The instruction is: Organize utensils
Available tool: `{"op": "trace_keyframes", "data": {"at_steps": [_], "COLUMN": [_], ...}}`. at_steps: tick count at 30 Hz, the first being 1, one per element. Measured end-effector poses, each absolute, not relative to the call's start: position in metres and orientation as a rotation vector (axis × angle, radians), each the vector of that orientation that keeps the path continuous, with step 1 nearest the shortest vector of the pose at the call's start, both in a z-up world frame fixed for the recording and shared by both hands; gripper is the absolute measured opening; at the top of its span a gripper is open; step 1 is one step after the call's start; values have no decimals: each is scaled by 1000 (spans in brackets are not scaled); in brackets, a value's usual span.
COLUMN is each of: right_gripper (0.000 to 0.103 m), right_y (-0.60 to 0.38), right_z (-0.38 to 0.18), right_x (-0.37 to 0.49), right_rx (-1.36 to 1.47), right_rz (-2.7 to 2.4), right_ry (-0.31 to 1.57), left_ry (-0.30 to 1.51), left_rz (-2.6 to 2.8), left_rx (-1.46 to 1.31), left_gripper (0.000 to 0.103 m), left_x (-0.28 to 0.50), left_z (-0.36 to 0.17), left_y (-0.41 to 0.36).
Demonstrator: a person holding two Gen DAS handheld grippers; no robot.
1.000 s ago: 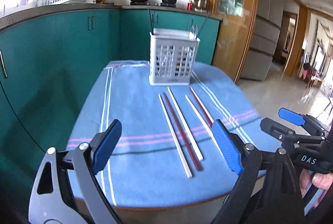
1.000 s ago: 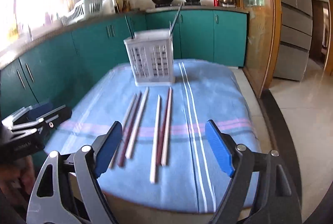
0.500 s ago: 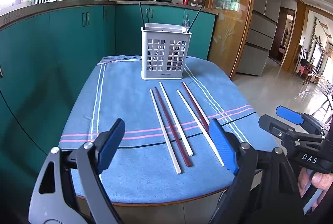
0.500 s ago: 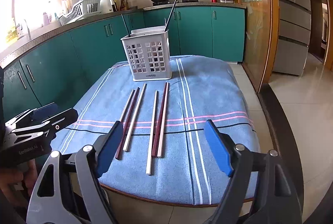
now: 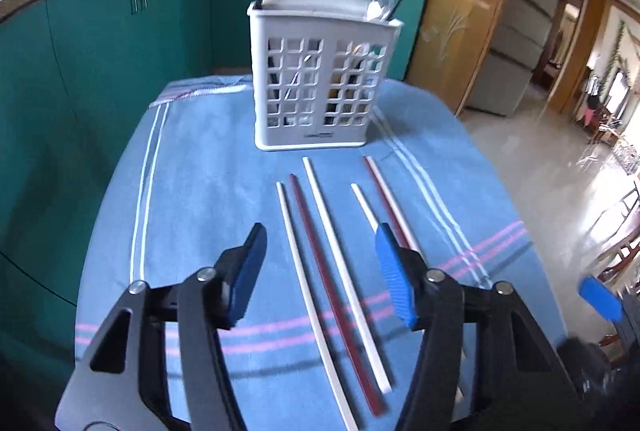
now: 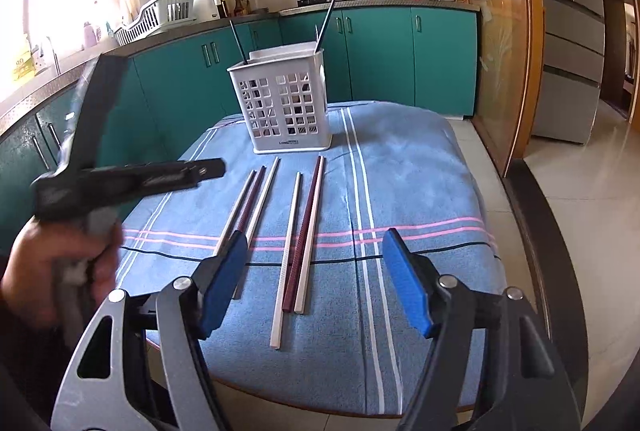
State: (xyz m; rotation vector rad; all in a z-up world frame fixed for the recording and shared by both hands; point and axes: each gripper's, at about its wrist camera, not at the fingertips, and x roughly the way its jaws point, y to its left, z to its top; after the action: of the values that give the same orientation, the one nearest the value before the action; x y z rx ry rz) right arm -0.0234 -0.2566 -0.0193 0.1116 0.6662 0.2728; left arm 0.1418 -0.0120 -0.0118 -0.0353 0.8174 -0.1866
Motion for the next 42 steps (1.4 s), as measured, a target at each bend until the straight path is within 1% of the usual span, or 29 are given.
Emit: {"op": "trace_keyframes", "data": {"at_steps": [1,4,6,7,12,15,17,20,21,22,27,29,34,36,39,40,42], "right_gripper": [69,69,69,69,69,69,69,69,69,69,69,69,69,65,52,43,37], "right_y": [-259,-262,-263,-263,-264,-267,-268,-266,-266,-265,-260,-259,-249,-243,-228,-225,-219], "right_z": [-24,-32,-36,-38,-46,-48,-49,-51,-52,-53,-52,-50,-32,-27,-23,-24,-29], "right_x": [-21,-14,-11,-10,-6,-5,-4,-4,-3,-3,1,6,43,68,118,137,169], "right_rx": [117,127,128,128,138,146,145,138,134,130,101,99,98,95,82,70,57], "right_rz": [277,287,296,303,320,326,327,328,326,324,295,287,299,316,347,334,315], "right_ry": [674,687,693,696,713,719,721,731,735,739,753,764,800,832,897,913,951], "left_ry": [828,872,897,908,976,1003,1026,998,994,992,979,916,686,603,532,514,483], "left_rz": [-170,-135,-118,-109,-103,-101,-94,-84,-89,-112,-154,-183,-251,-269,-298,-306,-322], "left_rx": [-32,-49,-50,-44,-32,-23,-21,23,37,50,-20,-34,-35,-35,-44,-53,-66], "left_gripper": [54,46,38,37,31,30,28,25,15,9,4,4,4,4,4,4,4], "left_x": [149,172,185,192,220,231,237,240,240,240,236,224,174,154,133,124,111], "left_z": [-15,-26,-32,-35,-55,-66,-74,-78,-79,-79,-79,-67,7,34,61,69,85], "left_y": [-11,-4,-1,-1,0,-3,-3,-6,-8,-10,5,10,12,15,17,18,19]}}
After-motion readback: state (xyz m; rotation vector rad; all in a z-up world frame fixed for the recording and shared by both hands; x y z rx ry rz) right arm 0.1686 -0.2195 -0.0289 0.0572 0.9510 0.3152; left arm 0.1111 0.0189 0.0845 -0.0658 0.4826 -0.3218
